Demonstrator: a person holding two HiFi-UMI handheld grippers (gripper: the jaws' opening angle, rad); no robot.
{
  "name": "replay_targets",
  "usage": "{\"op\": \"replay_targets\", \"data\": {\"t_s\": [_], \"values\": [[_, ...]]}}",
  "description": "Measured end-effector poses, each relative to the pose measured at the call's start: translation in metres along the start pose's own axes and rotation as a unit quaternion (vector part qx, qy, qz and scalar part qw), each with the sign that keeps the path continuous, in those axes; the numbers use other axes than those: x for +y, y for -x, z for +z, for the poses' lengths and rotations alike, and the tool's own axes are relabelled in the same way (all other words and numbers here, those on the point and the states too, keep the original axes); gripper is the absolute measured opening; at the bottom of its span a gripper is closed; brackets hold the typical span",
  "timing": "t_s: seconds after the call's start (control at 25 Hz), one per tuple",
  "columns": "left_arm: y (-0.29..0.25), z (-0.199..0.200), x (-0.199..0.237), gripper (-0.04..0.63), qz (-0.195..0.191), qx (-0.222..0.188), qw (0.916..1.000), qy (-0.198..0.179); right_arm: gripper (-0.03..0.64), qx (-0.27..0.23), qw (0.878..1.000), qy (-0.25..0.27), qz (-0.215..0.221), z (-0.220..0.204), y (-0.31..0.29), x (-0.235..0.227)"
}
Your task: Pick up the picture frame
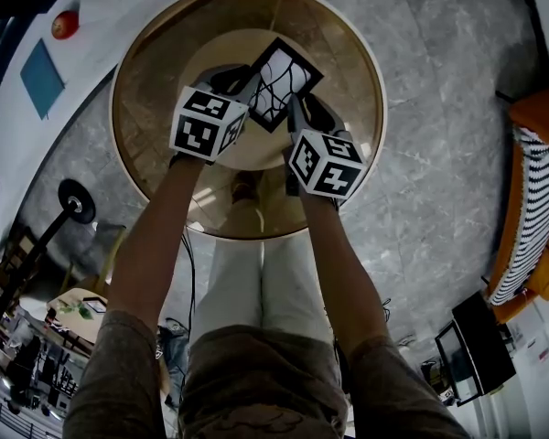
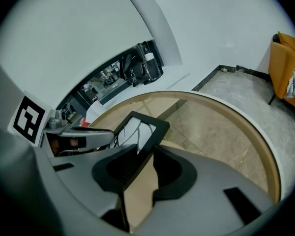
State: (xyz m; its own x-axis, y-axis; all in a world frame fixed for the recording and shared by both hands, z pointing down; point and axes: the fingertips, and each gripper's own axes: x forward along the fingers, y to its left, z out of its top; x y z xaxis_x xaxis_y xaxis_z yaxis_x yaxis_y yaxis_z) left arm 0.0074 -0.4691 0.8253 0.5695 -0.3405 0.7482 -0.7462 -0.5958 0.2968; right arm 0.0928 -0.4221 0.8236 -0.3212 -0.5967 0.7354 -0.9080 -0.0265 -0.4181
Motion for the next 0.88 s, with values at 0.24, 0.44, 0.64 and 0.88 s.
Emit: {"op": "replay_targets", "data": {"t_s": [0.24, 0.44, 0.64, 0.88], "values": [[0.005, -0.002, -0.005, 0.078, -0.003, 0.006, 0.9999, 0.014, 0.107, -0.003, 1.000, 0.009, -0.001, 0.003, 0.005, -0.001], [0.019, -0.007, -0.015, 0.078, 0.000, 0.007, 0.9997, 0.022, 0.096, -0.003, 1.000, 0.011, 0.004, 0.004, 0.019, 0.003], [0.038, -0.001, -0.027, 0.078, 0.000, 0.001, 0.9993, 0.037, 0.094, -0.001, 1.000, 0.019, 0.005, 0.010, 0.040, 0.011], [0.069, 0.019, -0.050, 0.078, -0.004, -0.015, 0.9990, 0.042, 0.091, -0.016, 1.000, 0.019, -0.005, 0.029, 0.075, 0.020]]}}
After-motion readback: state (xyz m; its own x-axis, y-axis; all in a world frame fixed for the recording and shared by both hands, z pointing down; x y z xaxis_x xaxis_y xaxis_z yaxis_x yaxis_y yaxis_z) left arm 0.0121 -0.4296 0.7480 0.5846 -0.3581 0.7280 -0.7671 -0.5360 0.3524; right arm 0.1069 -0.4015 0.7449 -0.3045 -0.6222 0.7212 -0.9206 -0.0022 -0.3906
